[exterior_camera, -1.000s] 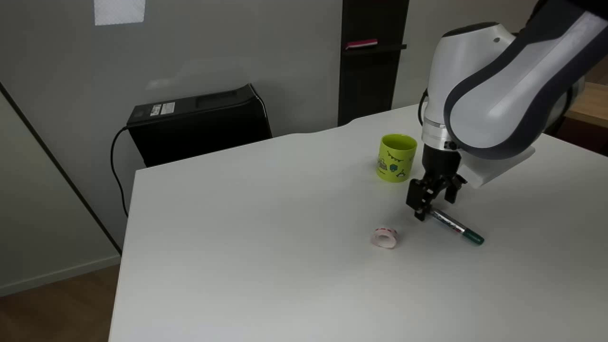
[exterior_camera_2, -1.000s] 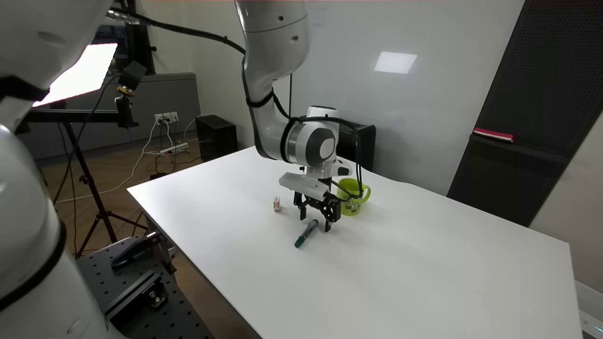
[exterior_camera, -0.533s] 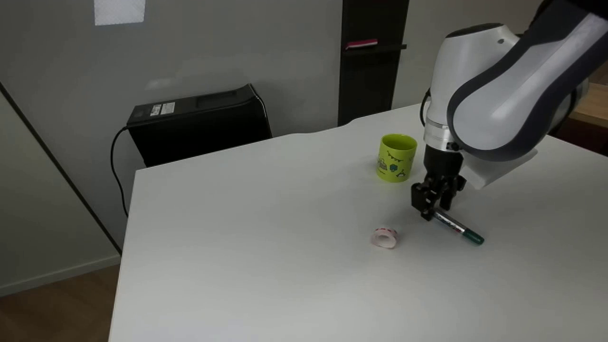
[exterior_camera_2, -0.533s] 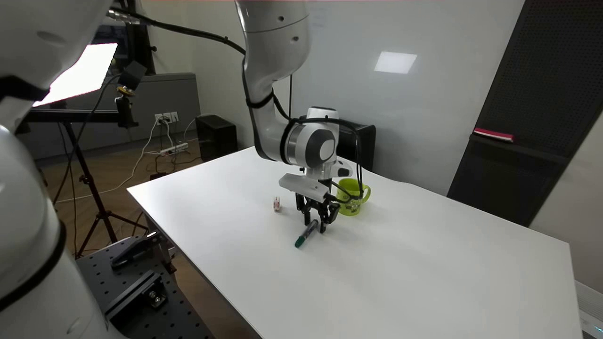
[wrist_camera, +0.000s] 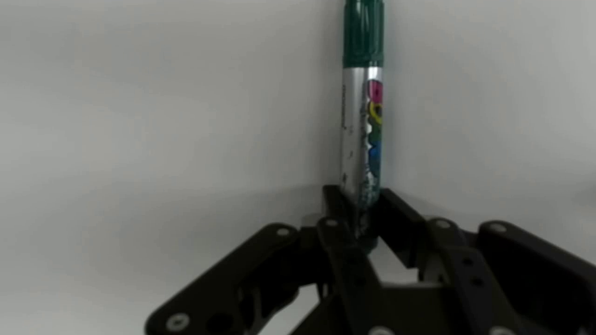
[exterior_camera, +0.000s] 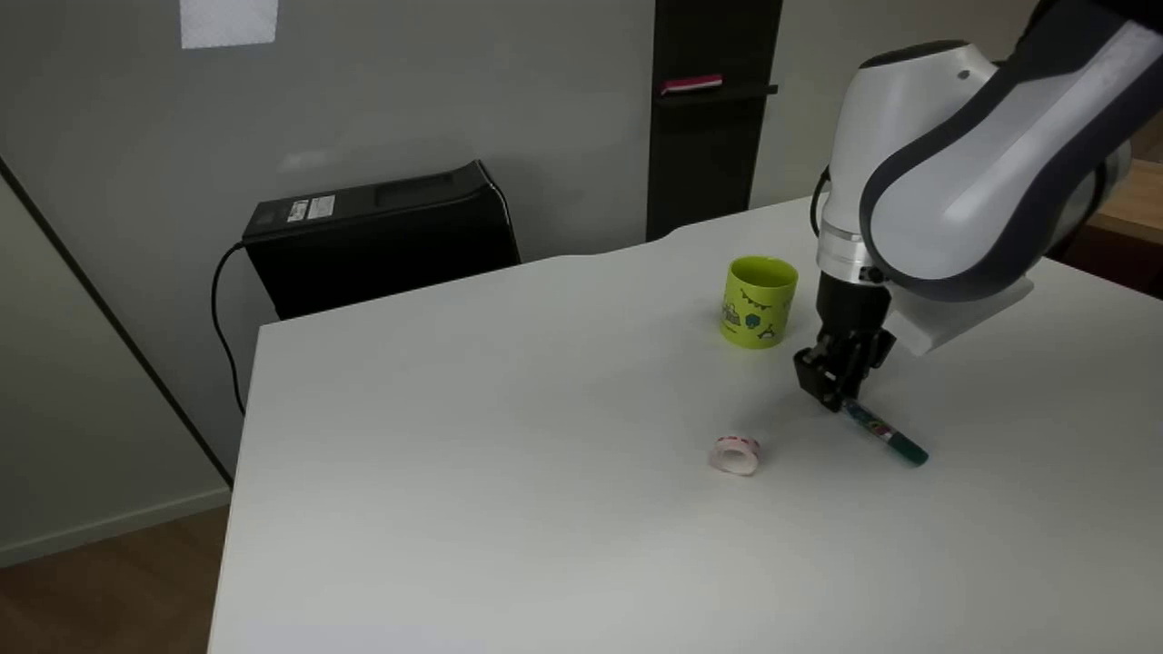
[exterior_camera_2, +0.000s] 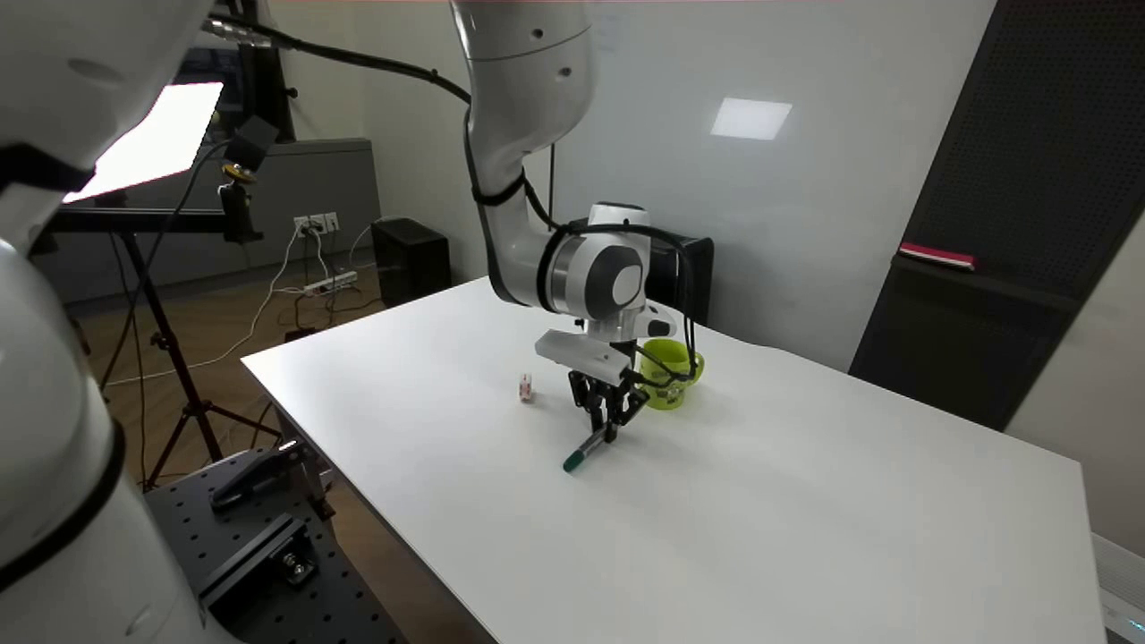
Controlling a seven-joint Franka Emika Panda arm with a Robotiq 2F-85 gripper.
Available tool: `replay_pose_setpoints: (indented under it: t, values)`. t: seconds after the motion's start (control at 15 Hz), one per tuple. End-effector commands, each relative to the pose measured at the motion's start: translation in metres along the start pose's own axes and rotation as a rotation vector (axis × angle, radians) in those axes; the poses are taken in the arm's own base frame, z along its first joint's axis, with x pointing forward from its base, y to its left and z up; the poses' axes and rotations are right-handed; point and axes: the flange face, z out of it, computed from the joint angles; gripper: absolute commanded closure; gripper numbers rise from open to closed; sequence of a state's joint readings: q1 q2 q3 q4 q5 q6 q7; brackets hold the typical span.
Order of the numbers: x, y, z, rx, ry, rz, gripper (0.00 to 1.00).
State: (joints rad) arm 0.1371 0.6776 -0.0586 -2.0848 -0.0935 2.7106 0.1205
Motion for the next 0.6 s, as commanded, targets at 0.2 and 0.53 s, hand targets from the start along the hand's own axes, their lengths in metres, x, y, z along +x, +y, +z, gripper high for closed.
replay_pose_setpoints:
  t: [0.2,0.53]
  values:
    - [0.007,0.02,-0.019,-0.013,0.0,0.057,0.94]
    - [0.017,0.027,-0.044,-0.027,0.003,0.075,0.94]
